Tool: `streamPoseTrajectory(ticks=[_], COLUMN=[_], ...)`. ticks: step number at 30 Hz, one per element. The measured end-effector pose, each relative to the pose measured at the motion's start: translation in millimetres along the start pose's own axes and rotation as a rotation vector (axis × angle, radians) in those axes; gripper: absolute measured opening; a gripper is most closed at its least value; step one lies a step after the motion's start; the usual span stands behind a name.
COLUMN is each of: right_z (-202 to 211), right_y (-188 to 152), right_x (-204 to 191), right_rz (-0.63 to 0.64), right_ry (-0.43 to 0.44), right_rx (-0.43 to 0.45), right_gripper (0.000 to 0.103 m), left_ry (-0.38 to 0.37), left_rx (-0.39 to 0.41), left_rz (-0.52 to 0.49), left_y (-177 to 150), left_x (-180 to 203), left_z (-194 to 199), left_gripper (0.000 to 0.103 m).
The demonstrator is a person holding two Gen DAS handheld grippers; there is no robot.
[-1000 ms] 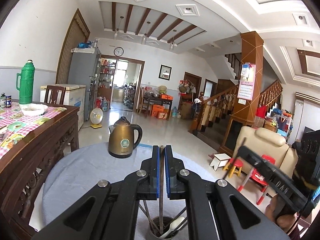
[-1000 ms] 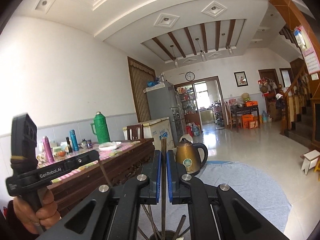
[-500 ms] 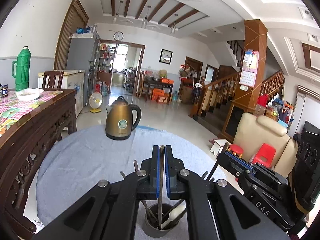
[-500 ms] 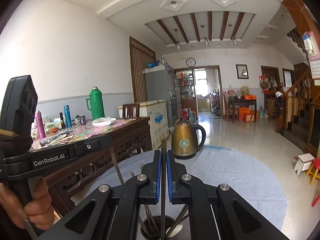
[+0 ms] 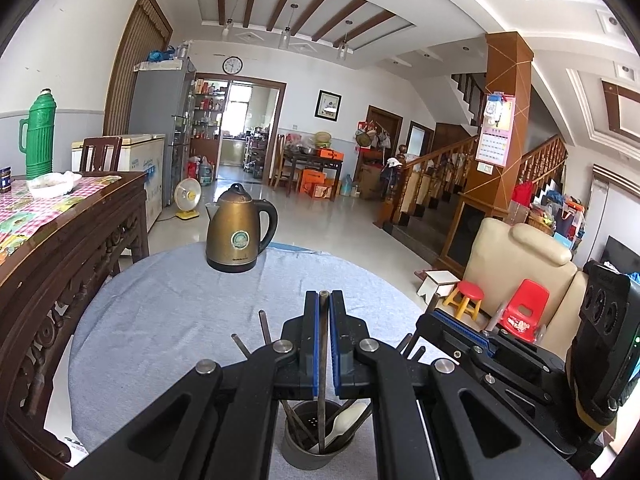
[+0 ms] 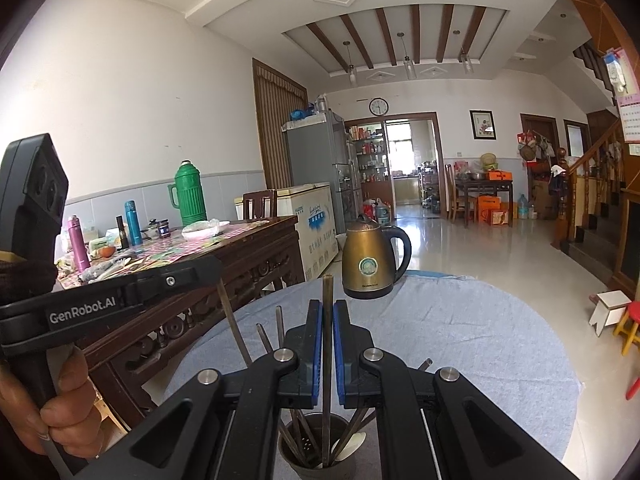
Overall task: Organize utensils
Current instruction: 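Lower the chopsticks into the olive cup and open both tools, then pull both open tools back from the olive cup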
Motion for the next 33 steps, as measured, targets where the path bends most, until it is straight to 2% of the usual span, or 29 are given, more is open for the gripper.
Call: streamPoseTrajectory(ticks=[12, 16, 18, 19, 20, 22, 23, 26, 33], right_z=[-8.9, -12.9, -12.5, -11.7, -7.5, 2.8, 6.3, 18.9, 24.5], right_y=[-0.8, 0.9, 4.0, 6.7, 10.5, 15.5, 16.7, 22.3, 19.5], right_x=[3.0, 6.3, 11.5, 14.5, 20.7, 30.9, 33.5, 46.7, 78.1], right_rz=[-0.019, -0.039, -0.067, -0.083, -0.113, -0.159, -0.170, -0.191, -0.265], right_ry=[-0.007, -0.006, 0.003, 0.003, 0.001, 0.007, 0.003, -0.045, -0.114], right_rx=[-0.028, -0.049, -0.045, -0.037, -0.015, 0.033, 0.054, 0.108, 0.090], right_gripper=[0.006, 0.007, 0.008, 0.010, 0.013, 0.030, 0.033, 0.034, 0.034], left_ry=[-0.021, -0.066, -0.071, -0.064, -0.048, -0.026, -0.014, 0.044, 0.118], left_rx=[-0.033, -0.049, -0.050, -0.044, -0.031, 0.003, 0.009, 0.012, -0.019], left_rz=[-0.010, -0.020, -0.018, -0.010, 0.001, 0.018, 0.021, 0.032, 0.088], left_y=[0.7, 1.6, 3.6, 4.2, 5.3, 8.2, 9.8, 10.1, -0.3], left_x=[3.0, 3.2, 1.3, -0.7, -4.4, -12.1, -15.9, -29.1, -63.1], left_z=[-6.4, -8.6, -7.3, -5.7, -2.8, 3.1, 5.2, 7.2, 5.2], left_gripper=[0.005, 0.006, 0.024, 0.048, 0.064, 0.065, 0.065, 0.066, 0.072])
Point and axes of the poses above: each gripper's, at about its wrist camera, not at the fingertips, and z roughly against the way its jaws point, x to its right, y to its top, the point moved 1 cm from there along -z, roughly the way its jaws point, and after that the axes turned 6 degrees about -z, right-handed, at the moved point
